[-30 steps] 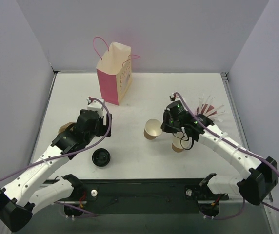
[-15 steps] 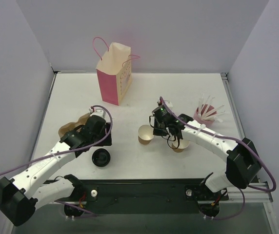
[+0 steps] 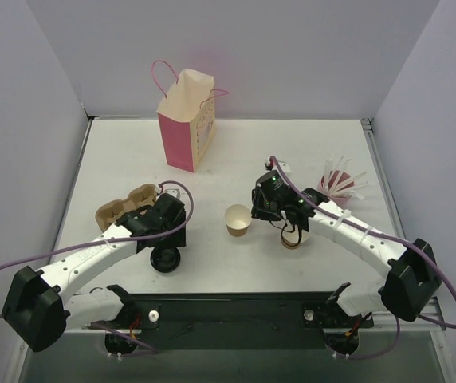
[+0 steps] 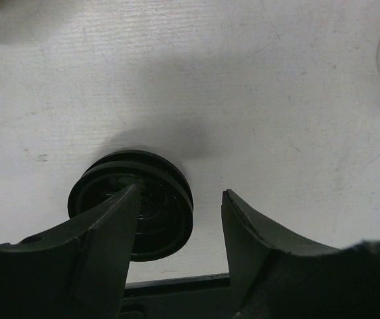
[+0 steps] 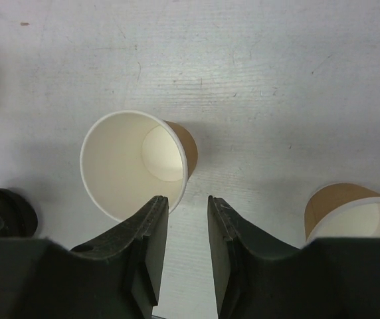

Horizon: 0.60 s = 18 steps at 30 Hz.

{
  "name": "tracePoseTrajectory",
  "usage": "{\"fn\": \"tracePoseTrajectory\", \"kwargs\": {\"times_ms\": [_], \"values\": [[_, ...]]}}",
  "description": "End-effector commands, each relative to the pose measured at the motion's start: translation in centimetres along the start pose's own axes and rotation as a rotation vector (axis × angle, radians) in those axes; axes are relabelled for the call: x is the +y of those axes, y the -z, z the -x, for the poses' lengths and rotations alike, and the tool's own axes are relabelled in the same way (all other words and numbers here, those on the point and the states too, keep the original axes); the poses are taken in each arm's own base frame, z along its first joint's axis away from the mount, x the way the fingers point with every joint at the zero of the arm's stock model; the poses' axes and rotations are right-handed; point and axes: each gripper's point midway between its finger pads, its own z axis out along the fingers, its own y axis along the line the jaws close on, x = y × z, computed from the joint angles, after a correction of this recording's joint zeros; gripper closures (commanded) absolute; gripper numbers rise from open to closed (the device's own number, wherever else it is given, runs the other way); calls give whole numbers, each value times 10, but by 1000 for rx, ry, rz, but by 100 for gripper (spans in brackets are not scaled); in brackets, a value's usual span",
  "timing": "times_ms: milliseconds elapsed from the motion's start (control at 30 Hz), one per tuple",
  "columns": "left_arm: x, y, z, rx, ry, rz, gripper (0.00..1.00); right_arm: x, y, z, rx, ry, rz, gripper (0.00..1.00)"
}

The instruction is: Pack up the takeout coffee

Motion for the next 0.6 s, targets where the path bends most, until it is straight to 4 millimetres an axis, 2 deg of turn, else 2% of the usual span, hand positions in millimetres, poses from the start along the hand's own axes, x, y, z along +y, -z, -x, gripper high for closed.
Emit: {"fn": "tracePoseTrajectory", "kwargs": {"times_ms": [0,133,267,567], "values": [[1,-4,-5,-2,40,15,39,-6,23,11,-62,-2,3,69],[2,-7,-11,5,46,36,39,-10,33,14,-86,4,10,69],[-4,-10,-14,8,48,27,40,-14,34,12,-88,12,0,69],[-6,-20,-16,24,16,75,48,-18,40,10,-89,24,5,69]]}}
